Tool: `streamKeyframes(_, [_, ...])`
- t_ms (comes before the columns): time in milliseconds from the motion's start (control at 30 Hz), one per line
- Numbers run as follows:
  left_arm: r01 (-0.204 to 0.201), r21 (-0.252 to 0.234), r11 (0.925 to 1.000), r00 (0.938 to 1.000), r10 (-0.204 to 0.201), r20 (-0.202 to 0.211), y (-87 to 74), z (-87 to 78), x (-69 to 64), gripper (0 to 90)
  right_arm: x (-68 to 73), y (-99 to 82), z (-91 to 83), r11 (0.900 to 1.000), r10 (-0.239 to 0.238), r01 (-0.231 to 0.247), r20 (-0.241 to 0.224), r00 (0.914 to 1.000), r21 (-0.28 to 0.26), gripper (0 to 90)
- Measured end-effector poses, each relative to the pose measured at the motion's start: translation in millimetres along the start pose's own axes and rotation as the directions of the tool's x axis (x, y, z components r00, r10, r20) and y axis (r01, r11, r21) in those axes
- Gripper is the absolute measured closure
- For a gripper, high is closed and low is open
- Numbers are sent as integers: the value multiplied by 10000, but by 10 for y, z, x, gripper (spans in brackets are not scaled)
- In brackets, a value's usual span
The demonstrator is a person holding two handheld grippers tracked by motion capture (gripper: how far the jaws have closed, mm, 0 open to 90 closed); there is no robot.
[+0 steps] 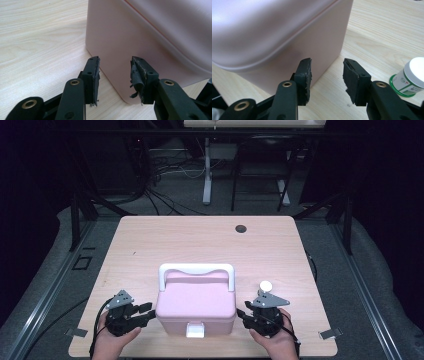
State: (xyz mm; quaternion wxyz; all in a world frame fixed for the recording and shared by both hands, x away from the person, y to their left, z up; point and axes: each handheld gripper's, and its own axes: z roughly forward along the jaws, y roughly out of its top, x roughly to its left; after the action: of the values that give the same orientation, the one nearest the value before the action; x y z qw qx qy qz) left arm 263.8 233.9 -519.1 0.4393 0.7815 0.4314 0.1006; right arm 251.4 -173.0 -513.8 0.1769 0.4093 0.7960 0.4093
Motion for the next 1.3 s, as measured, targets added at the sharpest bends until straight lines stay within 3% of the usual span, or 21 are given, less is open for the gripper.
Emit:
streamKeyframes(233, [47, -32, 10000, 10000, -47, -58, 91, -79, 19, 592, -5, 81, -71, 10000, 34, -34, -61, 10000, -22, 567])
streamKeyframes(533, [-128, -18, 9999, 9999, 128, 81, 202, -123, 14, 602, -112, 200, -257, 9999, 48, -47, 53, 10000, -108, 566])
streamKeyframes(800, [73, -25, 10000, 9996, -73, 273, 296, -155, 27, 614, -182, 239, -342, 9998, 149, -149, 3, 9999, -112, 565])
streamKeyframes(1300, [110, -276, 9996, 9989, -97, 450, 537, -289, 40, 614, -120, 486, -373, 9998, -16, 6, -431, 9991, -218, 563])
